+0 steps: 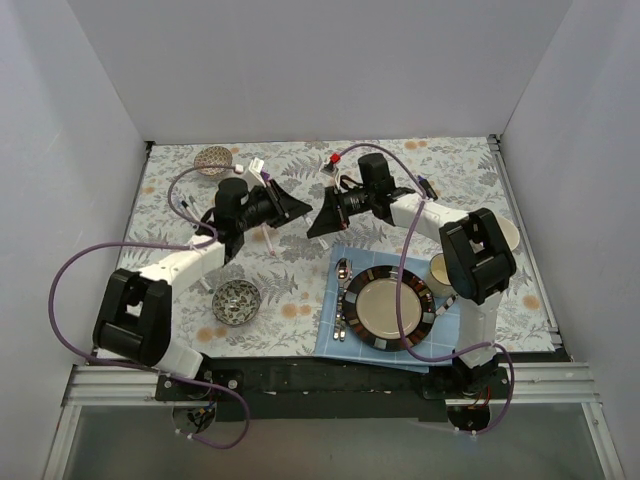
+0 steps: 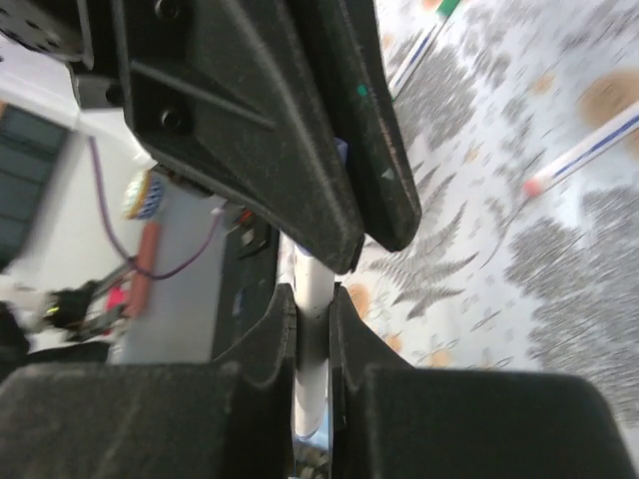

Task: Open the pen caps

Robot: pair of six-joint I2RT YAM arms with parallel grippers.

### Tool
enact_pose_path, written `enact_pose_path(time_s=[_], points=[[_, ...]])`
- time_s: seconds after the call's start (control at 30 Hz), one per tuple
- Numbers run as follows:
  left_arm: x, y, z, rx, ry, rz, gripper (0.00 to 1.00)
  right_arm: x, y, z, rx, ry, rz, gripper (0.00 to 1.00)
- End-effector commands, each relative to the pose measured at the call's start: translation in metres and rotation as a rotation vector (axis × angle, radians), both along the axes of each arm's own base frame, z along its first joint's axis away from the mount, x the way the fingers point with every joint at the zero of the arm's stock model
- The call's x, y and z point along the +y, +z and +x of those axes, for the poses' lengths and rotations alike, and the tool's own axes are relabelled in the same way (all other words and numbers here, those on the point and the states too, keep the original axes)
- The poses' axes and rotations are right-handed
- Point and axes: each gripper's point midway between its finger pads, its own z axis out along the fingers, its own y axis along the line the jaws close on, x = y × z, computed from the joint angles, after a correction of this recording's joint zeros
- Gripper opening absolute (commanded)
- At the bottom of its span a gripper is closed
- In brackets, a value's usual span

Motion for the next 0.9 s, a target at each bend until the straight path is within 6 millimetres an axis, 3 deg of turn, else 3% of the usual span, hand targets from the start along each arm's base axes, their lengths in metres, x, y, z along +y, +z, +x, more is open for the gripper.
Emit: enact_pose_path(time_s=[0.0, 0.03, 0.07, 0.13, 0.27, 0.33, 0.37, 0.4, 0.43, 0.47, 0.57, 0.63, 0.8, 0.87], points=[[0.121, 0.134, 0.116, -0.341, 0.435, -0.003, 0.00, -0.002, 0.013, -0.045, 0.085, 0.126, 0.030, 0.01], [0.136, 0.141, 0.125, -0.353, 0.463, 0.009, 0.00, -0.002, 0.015, -0.046, 0.081, 0.129, 0.033, 0.01], [0.140, 0.162, 0.133, -0.388, 0.468, 0.002, 0.00, -0.003, 0.017, -0.046, 0.078, 0.130, 0.037, 0.01], [0.144, 0.168, 0.136, -0.392, 0.464, 0.016, 0.00, -0.003, 0.019, -0.047, 0.071, 0.132, 0.040, 0.01], [0.149, 0.155, 0.131, -0.368, 0.472, 0.029, 0.00, -0.004, 0.021, -0.044, 0.064, 0.121, 0.041, 0.01], [0.148, 0.126, 0.128, -0.300, 0.460, 0.043, 0.00, -0.008, 0.018, -0.034, 0.035, 0.084, 0.013, 0.01], [0.148, 0.114, 0.129, -0.264, 0.454, 0.054, 0.00, -0.009, 0.008, -0.020, -0.009, 0.015, -0.047, 0.01], [0.147, 0.091, 0.128, -0.187, 0.448, 0.077, 0.00, -0.011, 0.014, -0.001, -0.096, -0.030, -0.077, 0.01], [0.147, 0.067, 0.132, -0.122, 0.446, 0.095, 0.00, -0.020, 0.001, 0.004, -0.149, -0.051, -0.148, 0.01], [0.148, 0.051, 0.132, -0.078, 0.449, 0.107, 0.00, -0.026, -0.008, 0.023, -0.221, -0.126, -0.223, 0.01], [0.152, 0.000, 0.137, 0.057, 0.464, 0.140, 0.00, -0.047, -0.008, 0.050, -0.331, -0.249, -0.285, 0.01], [0.152, -0.015, 0.141, 0.103, 0.468, 0.156, 0.00, -0.060, -0.005, 0.063, -0.384, -0.299, -0.318, 0.01], [0.168, -0.082, 0.156, 0.275, 0.530, 0.276, 0.00, -0.095, -0.016, 0.100, -0.501, -0.415, -0.454, 0.01], [0.173, -0.092, 0.163, 0.295, 0.546, 0.311, 0.00, -0.110, -0.023, 0.112, -0.498, -0.453, -0.490, 0.01]])
